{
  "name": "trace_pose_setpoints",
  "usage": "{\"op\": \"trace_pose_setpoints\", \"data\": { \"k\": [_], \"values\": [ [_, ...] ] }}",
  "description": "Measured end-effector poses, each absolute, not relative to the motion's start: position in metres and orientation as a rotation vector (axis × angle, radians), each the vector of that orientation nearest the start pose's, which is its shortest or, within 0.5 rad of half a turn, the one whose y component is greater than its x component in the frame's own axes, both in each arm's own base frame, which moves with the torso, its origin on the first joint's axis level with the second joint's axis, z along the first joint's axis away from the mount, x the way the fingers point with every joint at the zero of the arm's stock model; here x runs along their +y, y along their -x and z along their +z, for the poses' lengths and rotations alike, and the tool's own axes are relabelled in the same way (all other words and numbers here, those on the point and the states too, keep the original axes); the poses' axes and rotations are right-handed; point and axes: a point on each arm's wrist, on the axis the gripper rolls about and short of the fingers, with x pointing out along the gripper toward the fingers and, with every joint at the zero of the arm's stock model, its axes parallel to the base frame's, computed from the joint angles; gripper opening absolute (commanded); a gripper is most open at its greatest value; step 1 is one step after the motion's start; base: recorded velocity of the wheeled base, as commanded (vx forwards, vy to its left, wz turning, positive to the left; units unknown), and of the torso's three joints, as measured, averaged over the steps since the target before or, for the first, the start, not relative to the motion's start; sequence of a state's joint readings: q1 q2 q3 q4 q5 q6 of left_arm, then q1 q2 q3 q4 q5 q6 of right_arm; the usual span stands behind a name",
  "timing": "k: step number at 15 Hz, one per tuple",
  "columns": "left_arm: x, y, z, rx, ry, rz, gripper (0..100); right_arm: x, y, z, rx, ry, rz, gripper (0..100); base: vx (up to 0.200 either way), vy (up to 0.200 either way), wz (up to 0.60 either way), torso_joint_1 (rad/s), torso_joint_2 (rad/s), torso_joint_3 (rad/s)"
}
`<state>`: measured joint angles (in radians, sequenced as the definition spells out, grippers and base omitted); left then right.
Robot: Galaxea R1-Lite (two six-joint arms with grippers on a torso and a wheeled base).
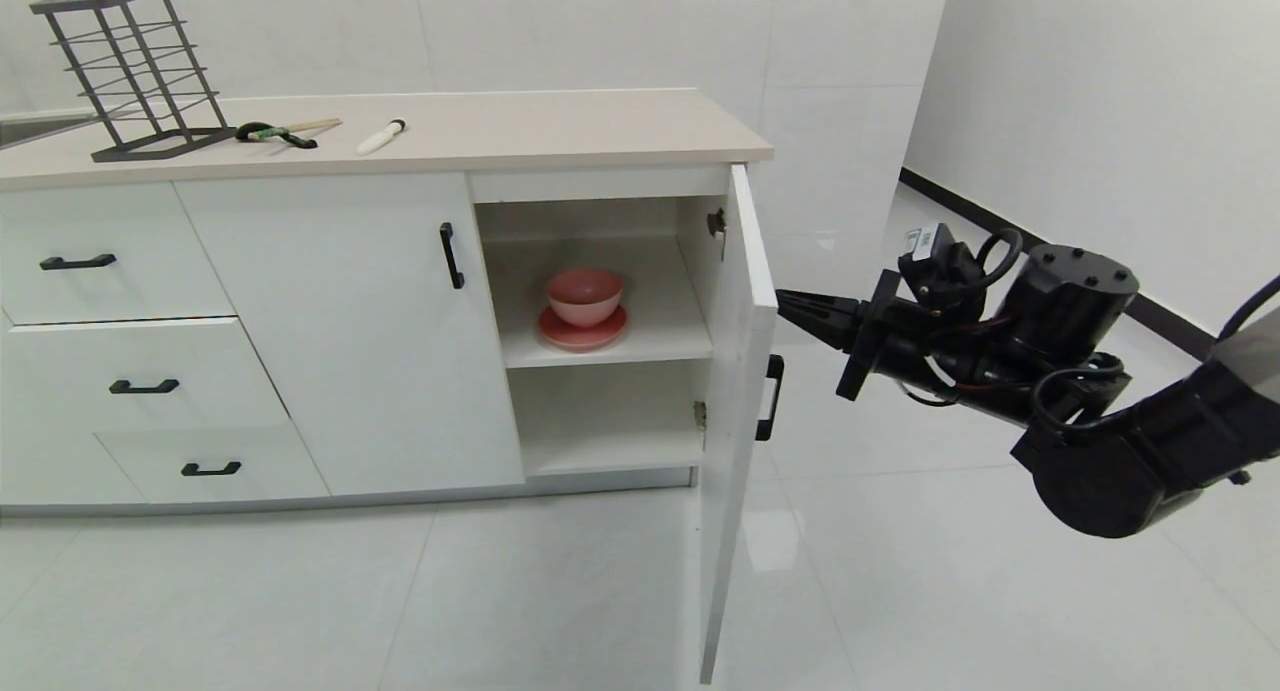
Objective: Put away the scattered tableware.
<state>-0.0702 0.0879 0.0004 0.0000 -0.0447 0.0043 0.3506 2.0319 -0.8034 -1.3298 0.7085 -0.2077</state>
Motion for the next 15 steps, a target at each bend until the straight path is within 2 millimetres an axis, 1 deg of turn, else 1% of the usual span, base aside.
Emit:
{"op": "trace_pose_setpoints", "data": {
  "k": [1, 4, 11, 15],
  "values": [
    [0.0, 0.016, 0.077, 0.088, -0.006, -0.115, 100, 0.144, -0.334, 0.139, -0.218, 0.205, 1.053, 0, 0.0, 0.0, 0.0, 0.0, 0.0, 0.0],
    [0.0, 0.016, 0.077, 0.087, -0.007, -0.114, 100, 0.155, -0.343, 0.132, -0.217, 0.2, 1.043, 0, 0.0, 0.0, 0.0, 0.0, 0.0, 0.0],
    [0.0, 0.016, 0.077, 0.088, -0.007, -0.114, 100, 0.192, -0.357, 0.12, -0.247, 0.192, 1.112, 0, 0.0, 0.0, 0.0, 0.0, 0.0, 0.0],
    [0.0, 0.016, 0.077, 0.088, -0.007, -0.115, 100, 0.211, -0.369, 0.112, -0.272, 0.191, 1.137, 0, 0.0, 0.0, 0.0, 0.0, 0.0, 0.0]
  ]
}}
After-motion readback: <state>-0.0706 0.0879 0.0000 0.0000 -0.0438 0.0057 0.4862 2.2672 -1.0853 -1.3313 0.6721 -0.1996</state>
